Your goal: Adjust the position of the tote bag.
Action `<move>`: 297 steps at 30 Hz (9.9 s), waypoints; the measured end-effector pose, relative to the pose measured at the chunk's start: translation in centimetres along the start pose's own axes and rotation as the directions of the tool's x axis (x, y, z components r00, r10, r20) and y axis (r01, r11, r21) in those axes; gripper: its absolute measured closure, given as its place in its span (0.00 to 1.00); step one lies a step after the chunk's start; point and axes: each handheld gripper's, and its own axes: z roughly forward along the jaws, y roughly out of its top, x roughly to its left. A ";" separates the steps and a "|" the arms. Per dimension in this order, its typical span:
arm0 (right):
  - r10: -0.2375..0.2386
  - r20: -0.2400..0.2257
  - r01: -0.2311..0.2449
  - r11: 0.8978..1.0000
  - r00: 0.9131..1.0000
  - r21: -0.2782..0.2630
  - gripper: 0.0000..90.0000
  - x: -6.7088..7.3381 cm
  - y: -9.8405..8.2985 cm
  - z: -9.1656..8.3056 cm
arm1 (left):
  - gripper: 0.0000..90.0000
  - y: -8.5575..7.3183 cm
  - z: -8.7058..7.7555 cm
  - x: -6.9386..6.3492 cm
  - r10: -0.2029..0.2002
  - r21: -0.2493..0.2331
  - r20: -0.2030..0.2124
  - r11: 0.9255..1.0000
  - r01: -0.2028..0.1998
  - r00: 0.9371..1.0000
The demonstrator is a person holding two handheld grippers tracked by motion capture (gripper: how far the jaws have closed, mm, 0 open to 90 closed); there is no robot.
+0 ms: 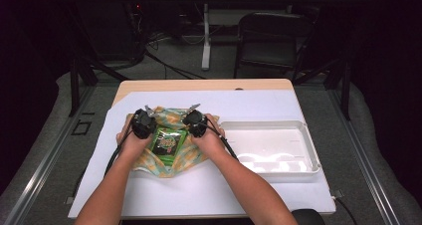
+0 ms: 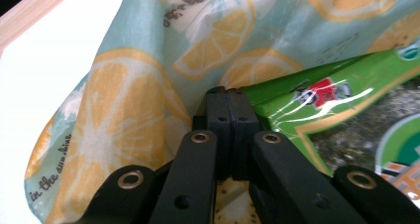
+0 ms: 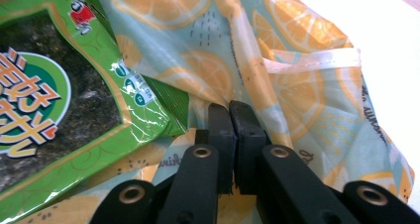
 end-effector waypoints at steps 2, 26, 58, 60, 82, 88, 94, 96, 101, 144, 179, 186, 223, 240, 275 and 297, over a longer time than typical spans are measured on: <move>-0.001 0.010 0.001 1.000 1.000 0.008 1.00 0.1 0.0 0.2 | 1.00 0.0 0.3 0.0 0.003 0.009 -0.002 1.000 -0.003 1.000; -0.005 0.028 0.001 0.991 1.000 0.137 1.00 -0.3 0.6 1.0 | 1.00 -0.8 0.8 0.9 -0.039 0.058 -0.044 0.997 0.042 0.998; 0.077 0.049 -0.085 0.975 0.996 0.204 1.00 -2.4 0.1 0.4 | 1.00 -1.5 0.6 1.8 -0.126 0.061 -0.061 0.990 0.130 0.990; 0.087 0.047 -0.094 0.976 0.995 0.196 1.00 -2.4 0.1 0.5 | 1.00 -1.5 0.6 1.8 -0.129 0.062 -0.067 0.989 0.133 0.989; 0.075 0.043 -0.083 0.975 0.996 0.207 1.00 -2.5 0.1 0.5 | 1.00 -1.6 0.4 2.2 -0.151 0.070 -0.049 0.986 0.154 0.987; 0.088 0.046 -0.095 0.977 0.995 0.191 1.00 -2.3 0.1 0.6 | 0.93 -1.4 0.0 1.9 -0.141 0.053 -0.026 0.988 0.142 0.990; 0.080 0.043 -0.087 0.974 0.996 0.208 1.00 -2.5 0.1 0.5 | 0.84 -0.9 -2.0 1.4 -0.124 -0.014 0.025 0.992 0.125 0.992; 0.089 0.043 -0.096 0.975 0.995 0.199 1.00 -2.5 0.1 0.5 | 0.82 -0.8 -2.8 1.1 -0.109 -0.042 0.027 0.993 0.110 0.994; 0.099 0.045 -0.106 0.976 0.994 0.188 1.00 -2.4 0.1 0.6 | 0.79 -0.5 -5.1 0.3 -0.094 -0.088 0.064 0.991 0.100 0.993; 0.094 0.050 -0.102 0.977 0.994 0.190 0.99 -2.4 0.0 0.5 | 1.00 0.2 -3.9 -2.5 0.127 0.050 0.056 0.990 -0.130 0.990; 0.103 -0.062 -0.100 0.994 0.993 0.052 0.85 -1.4 0.1 -2.7 | 1.00 -0.2 1.0 0.4 -0.020 0.033 0.009 0.999 0.020 1.000; 0.110 -0.107 -0.114 0.993 0.988 -0.036 0.82 -1.5 0.7 -5.8 | 1.00 -0.2 1.1 0.4 -0.029 0.032 0.010 0.999 0.028 1.000; 0.147 -0.089 -0.134 0.981 0.985 0.140 0.99 -1.4 0.4 -0.2 | 0.99 -0.4 1.1 0.5 -0.036 0.024 0.018 0.999 0.035 0.999; 0.117 0.001 -0.116 0.983 0.993 0.144 1.00 -1.5 0.4 1.0 | 0.99 -0.5 1.1 0.6 -0.050 0.015 0.027 0.999 0.050 0.998; 0.121 0.007 -0.121 0.982 0.993 0.142 0.99 -1.5 0.4 1.1 | 0.74 -0.3 -5.5 1.1 -0.141 -0.076 -0.007 0.987 0.140 0.990; 0.112 0.015 -0.113 0.983 0.994 0.142 0.98 -1.4 0.4 1.0 | 0.82 -4.6 -9.3 -0.2 -0.158 -0.117 0.069 0.979 0.165 0.985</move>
